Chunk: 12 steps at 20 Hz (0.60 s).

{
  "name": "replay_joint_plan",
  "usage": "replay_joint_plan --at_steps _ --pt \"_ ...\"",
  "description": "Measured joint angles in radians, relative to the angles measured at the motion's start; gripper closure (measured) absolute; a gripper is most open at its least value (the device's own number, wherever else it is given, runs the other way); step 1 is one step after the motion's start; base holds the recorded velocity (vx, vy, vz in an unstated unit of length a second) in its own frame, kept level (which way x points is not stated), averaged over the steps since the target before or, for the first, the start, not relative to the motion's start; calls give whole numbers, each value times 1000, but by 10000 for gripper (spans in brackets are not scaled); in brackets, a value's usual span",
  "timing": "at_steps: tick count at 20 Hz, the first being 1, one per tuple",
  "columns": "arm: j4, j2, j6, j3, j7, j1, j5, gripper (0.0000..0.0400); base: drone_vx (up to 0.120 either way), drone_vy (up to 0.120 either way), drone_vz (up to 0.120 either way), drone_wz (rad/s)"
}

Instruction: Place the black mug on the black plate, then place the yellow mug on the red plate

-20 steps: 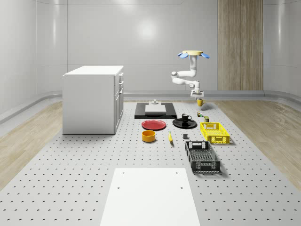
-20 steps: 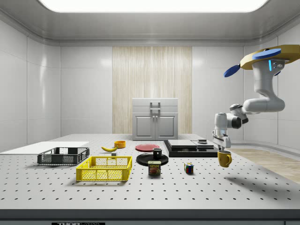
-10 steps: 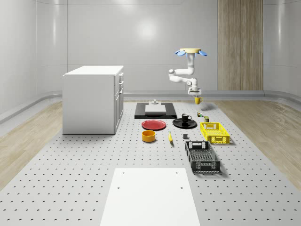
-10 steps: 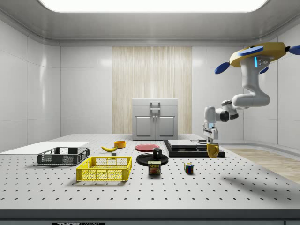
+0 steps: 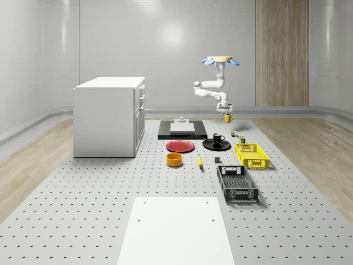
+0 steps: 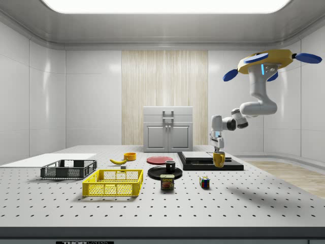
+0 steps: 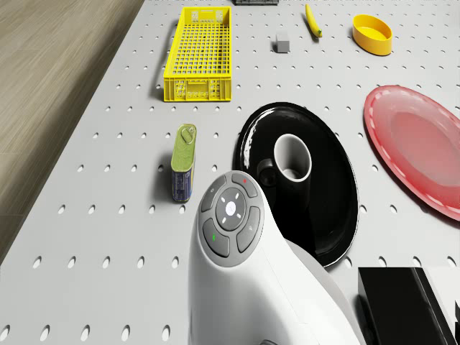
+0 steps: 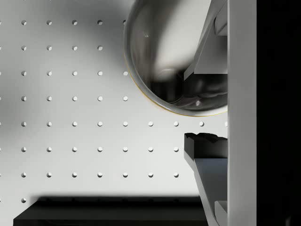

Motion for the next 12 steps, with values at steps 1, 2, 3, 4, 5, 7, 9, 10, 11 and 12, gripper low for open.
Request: replay_joint_plan --at_steps 1,2,3,4,5,7,9,10,11,12 --pt "0 0 0 0 0 0 0 290 120 -120 0 0" --pt "0 0 0 0 0 0 0 290 120 -120 0 0" --pt "0 0 0 0 0 0 0 290 120 -120 0 0" --pt "0 0 0 0 0 0 0 290 120 -120 0 0" --pt "0 0 0 0 0 0 0 290 120 -120 0 0" --pt "0 0 0 0 0 0 0 290 120 -120 0 0" --pt "0 0 0 0 0 0 0 290 120 -120 0 0" --pt "0 0 0 0 0 0 0 290 120 -120 0 0" --pt "0 0 0 0 0 0 0 290 120 -120 0 0" --pt "0 0 0 0 0 0 0 290 120 -120 0 0"
